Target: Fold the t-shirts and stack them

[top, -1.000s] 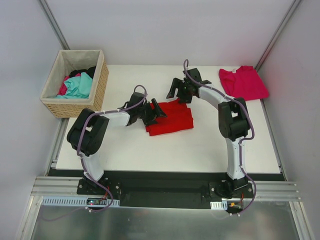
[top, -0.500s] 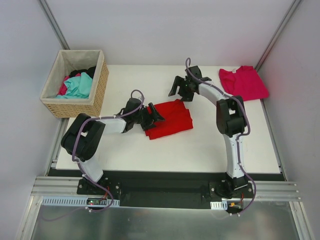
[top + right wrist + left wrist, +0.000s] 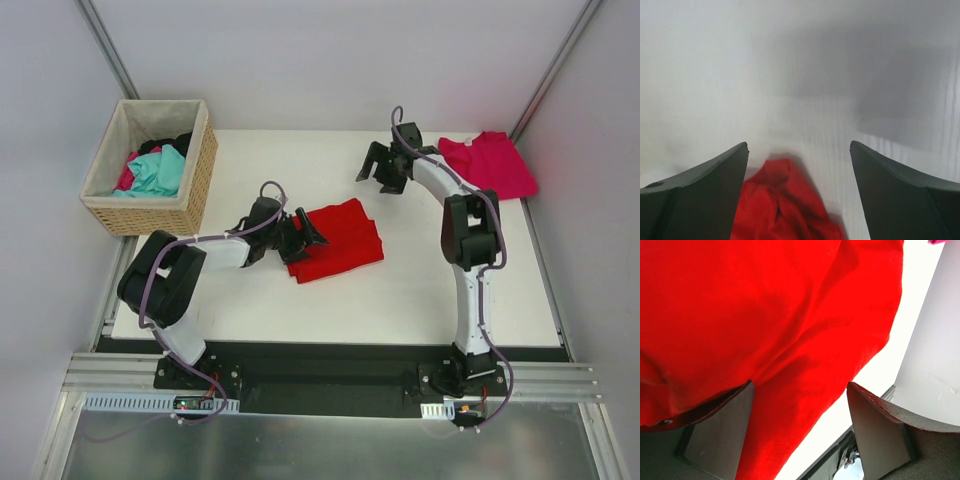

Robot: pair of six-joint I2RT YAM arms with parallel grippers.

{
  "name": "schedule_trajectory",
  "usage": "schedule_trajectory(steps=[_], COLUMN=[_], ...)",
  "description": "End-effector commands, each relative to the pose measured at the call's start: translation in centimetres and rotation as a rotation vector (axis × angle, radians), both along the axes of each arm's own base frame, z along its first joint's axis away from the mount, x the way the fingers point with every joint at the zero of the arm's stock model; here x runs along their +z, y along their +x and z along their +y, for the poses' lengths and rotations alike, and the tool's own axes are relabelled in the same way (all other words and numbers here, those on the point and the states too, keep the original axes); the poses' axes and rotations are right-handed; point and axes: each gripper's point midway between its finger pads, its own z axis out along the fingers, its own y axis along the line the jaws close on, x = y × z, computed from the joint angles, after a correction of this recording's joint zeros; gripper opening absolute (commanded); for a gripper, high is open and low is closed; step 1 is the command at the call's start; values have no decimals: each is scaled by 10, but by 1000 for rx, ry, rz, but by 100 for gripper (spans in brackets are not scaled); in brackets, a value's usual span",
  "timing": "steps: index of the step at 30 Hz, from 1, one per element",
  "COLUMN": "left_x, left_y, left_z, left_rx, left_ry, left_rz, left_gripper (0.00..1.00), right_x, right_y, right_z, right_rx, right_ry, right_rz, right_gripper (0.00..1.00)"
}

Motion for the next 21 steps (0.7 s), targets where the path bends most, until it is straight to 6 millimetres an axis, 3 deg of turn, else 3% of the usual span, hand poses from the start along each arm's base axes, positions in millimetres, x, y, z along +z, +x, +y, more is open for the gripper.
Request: schedule_trajectory(steps=[1,2,5,6,8,10,12,13,15,21], left_x=[13,25,66,74,106,124,143,147,149,120], left_y=[-9,-4,10,8,16,17,22,24,24,26], left_z=[6,4,-4,-5,-10,-9,-8,-6,-3,1], left_rx=[-13,-14,-39,-56,-75,-82,-71,-64,-64,-65], left_ry=[29,22,0,-1,-18,-14,-11,1,8,54], left_rz=[-7,-29,-123,-117,-180,-210,-252,-273,-267,-216], left_gripper=[76,76,77,77,78,78,79,79,80,80], right_x=[105,130,147,166,170,186,176,182,164,143], right_y=[-34,-46,-77,-94,-113,-135,-157,-165,-182,-206], right_z=[18,18,26,31,29,35,39,36,36,32], right_rx=[81,91,143,168,177,198,219,207,225,229], right_ry=[11,9,-34,-47,-91,-89,-108,-117,-142,-202], right_rz=[-170,-201,-223,-253,-252,-278,-249,-268,-228,-211], right_gripper=[87,87,87,88,88,88,88,88,88,88])
